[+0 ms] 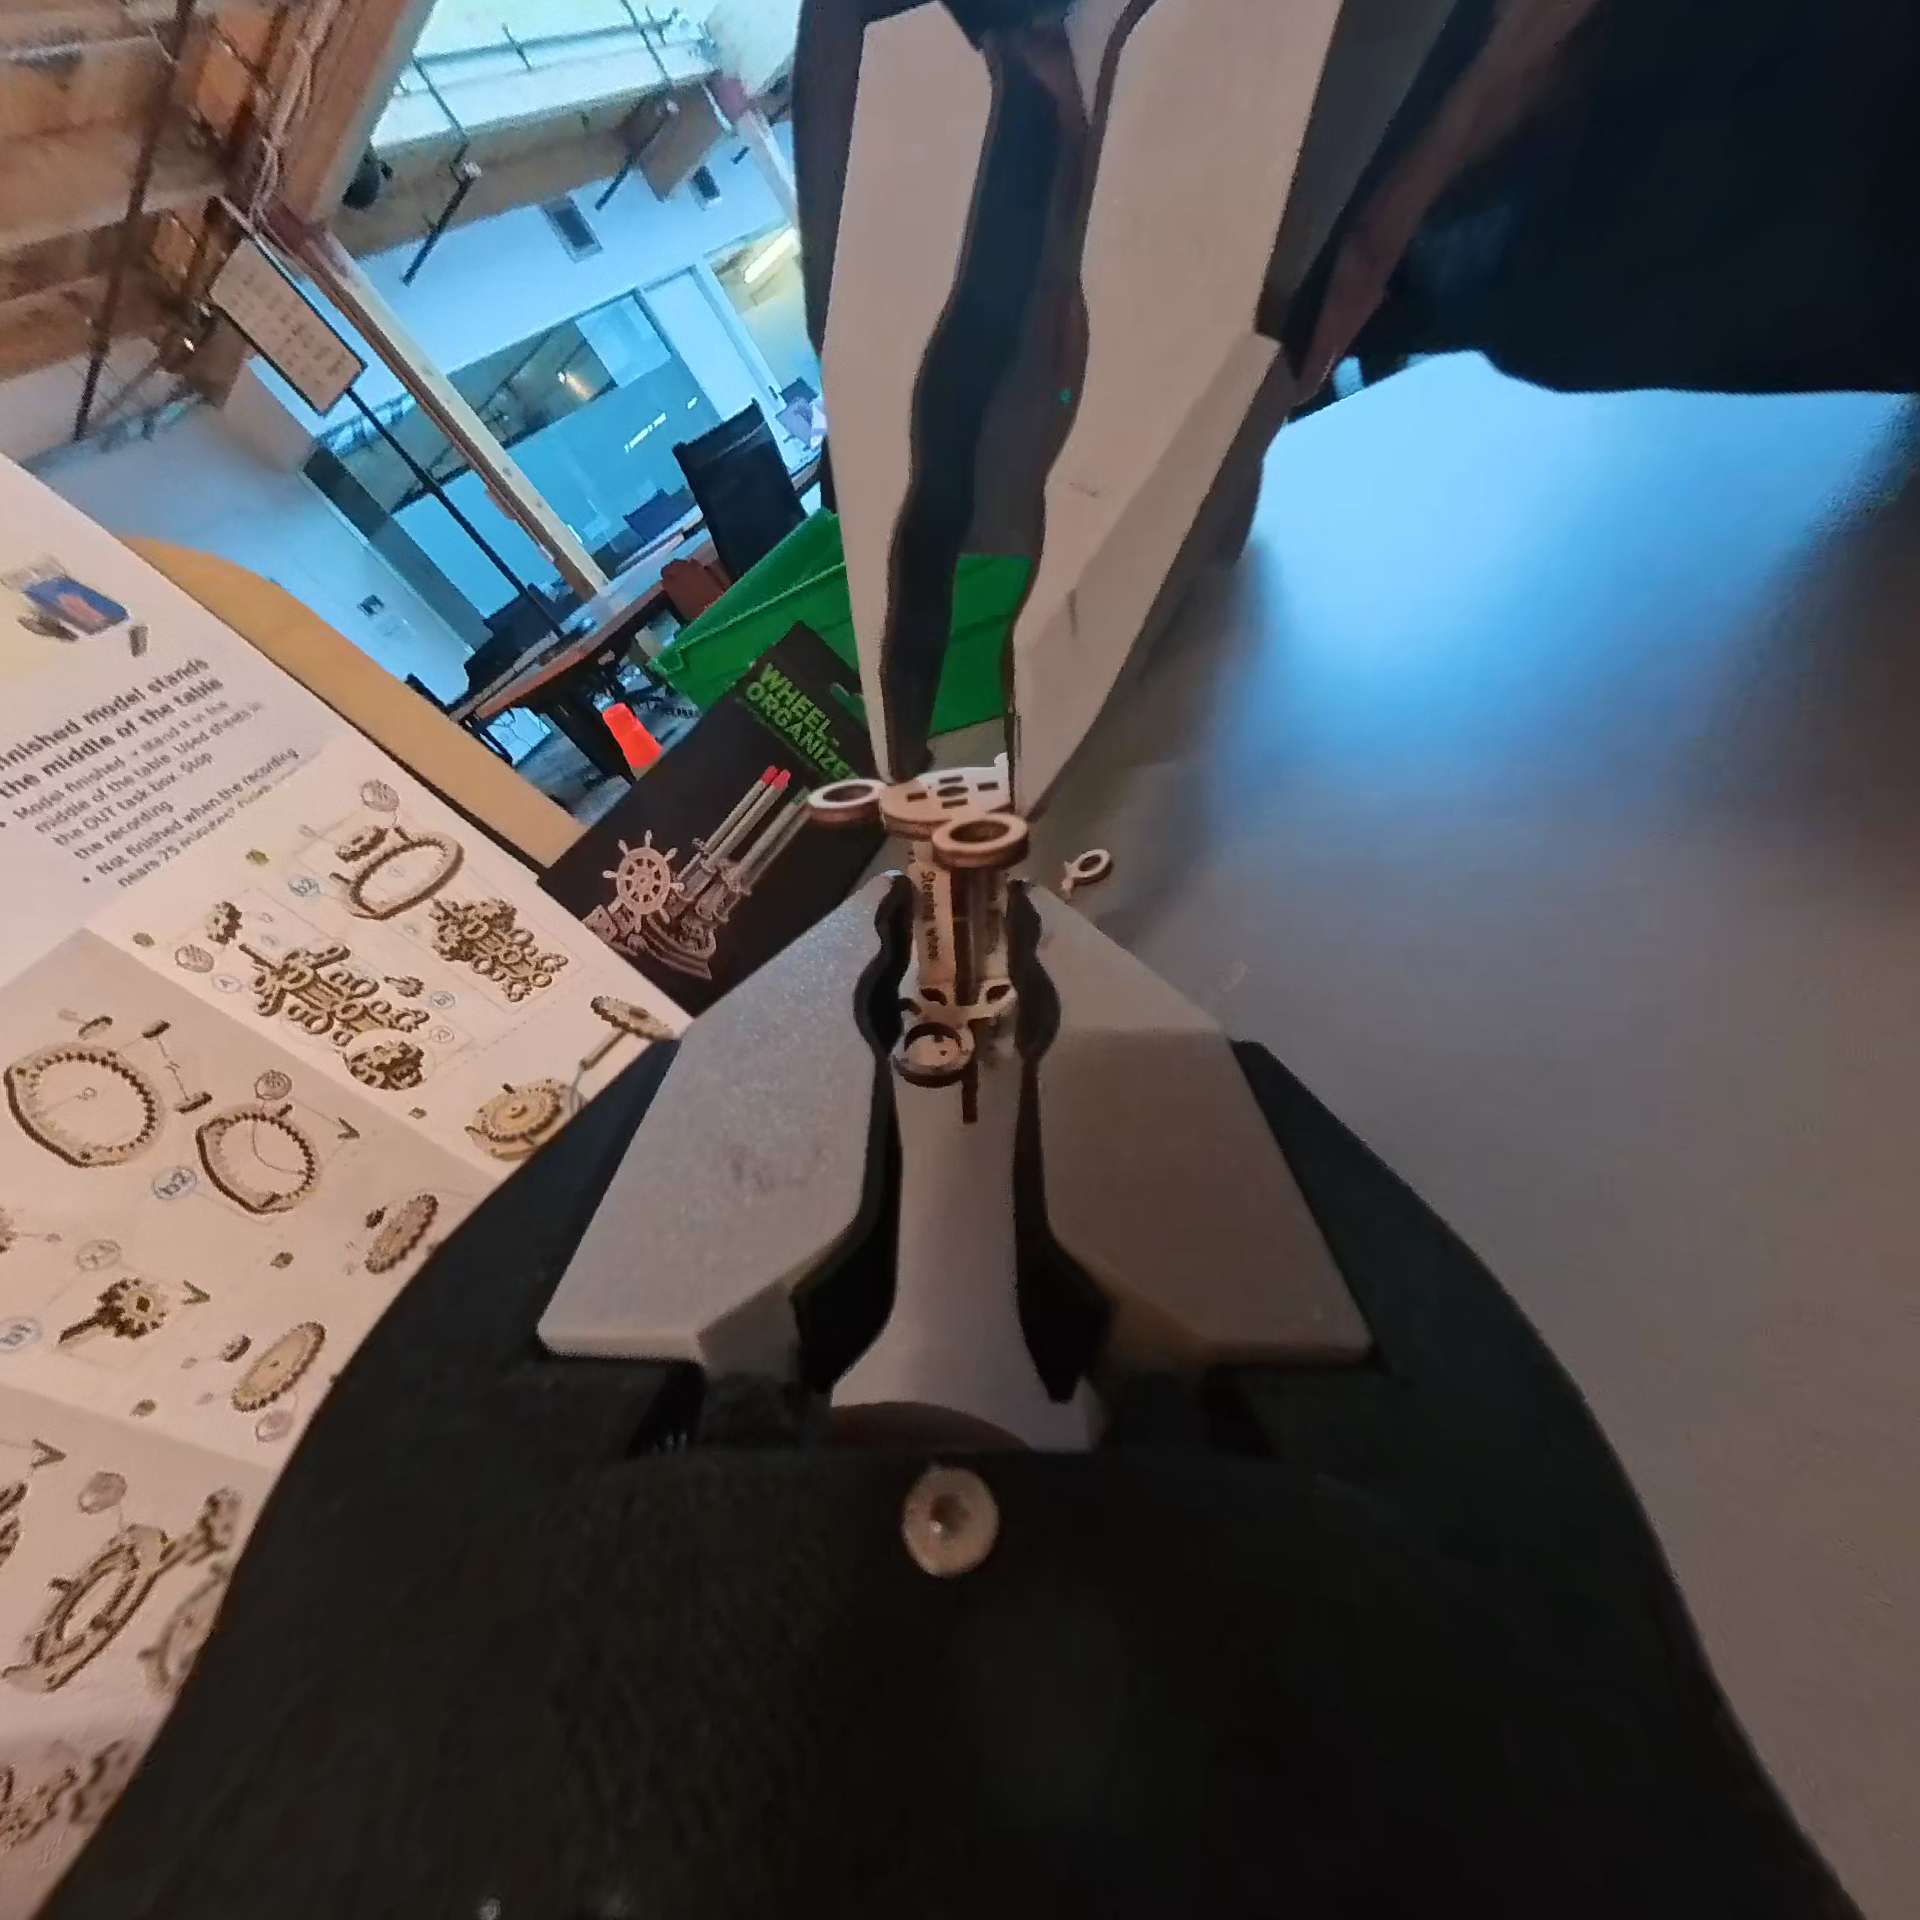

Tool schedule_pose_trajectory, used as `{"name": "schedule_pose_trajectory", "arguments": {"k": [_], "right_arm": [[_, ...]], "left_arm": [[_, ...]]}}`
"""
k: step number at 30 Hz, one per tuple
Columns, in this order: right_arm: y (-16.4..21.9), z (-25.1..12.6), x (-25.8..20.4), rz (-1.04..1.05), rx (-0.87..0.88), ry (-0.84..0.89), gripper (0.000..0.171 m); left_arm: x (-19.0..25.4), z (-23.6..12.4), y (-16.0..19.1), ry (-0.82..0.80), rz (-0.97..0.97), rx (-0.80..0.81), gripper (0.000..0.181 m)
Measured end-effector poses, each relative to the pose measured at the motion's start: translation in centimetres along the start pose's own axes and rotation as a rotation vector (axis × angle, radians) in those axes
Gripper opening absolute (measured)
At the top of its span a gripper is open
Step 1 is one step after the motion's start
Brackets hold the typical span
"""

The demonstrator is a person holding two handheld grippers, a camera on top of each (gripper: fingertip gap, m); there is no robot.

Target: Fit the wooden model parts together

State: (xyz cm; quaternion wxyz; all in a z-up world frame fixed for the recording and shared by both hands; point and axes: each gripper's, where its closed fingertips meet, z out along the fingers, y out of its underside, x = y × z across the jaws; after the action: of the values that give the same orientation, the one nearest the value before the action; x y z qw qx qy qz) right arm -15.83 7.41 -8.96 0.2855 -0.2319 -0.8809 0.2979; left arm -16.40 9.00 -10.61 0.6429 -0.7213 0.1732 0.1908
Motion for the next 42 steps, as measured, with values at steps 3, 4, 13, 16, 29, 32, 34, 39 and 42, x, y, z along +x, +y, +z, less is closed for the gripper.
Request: {"name": "schedule_pose_trajectory", "arguments": {"k": [3,4,13,16,29,32,34,39,42], "right_arm": [[-0.3,0.2,0.5,-0.007,-0.028,-0.044,0.018],[-0.6,0.1,0.7,-0.001,-0.020,-0.061,0.018],[0.8,-0.6,3.9,0.162,0.077,-0.061,0.018],[4.8,1.7,3.2,0.154,-0.050,-0.069,0.019],[10.2,4.7,1.2,0.068,-0.205,-0.101,0.020],[10.7,4.8,1.2,0.074,-0.222,-0.100,0.025],[10.8,4.8,1.2,0.076,-0.224,-0.099,0.029],[8.6,3.6,0.8,0.116,-0.104,-0.150,0.038],[4.0,1.4,-1.2,0.155,0.162,-0.305,0.041]], "left_arm": [[-0.5,0.0,0.0,-0.003,-0.067,-0.004,0.015],[-0.8,-0.1,-0.2,0.001,-0.106,0.010,0.015],[-1.0,-1.5,-0.9,0.250,-0.475,0.114,0.015],[-1.6,-2.2,-1.6,0.320,-0.577,0.192,0.015],[-0.2,-3.5,-3.5,0.547,-0.693,0.309,0.015],[0.4,-3.7,-3.7,0.567,-0.660,0.311,0.015],[0.6,-3.9,-3.9,0.581,-0.650,0.321,0.015],[1.3,-5.1,-4.8,0.657,-0.624,0.390,0.014],[2.3,-6.8,-6.0,0.724,-0.526,0.494,0.015]]}}
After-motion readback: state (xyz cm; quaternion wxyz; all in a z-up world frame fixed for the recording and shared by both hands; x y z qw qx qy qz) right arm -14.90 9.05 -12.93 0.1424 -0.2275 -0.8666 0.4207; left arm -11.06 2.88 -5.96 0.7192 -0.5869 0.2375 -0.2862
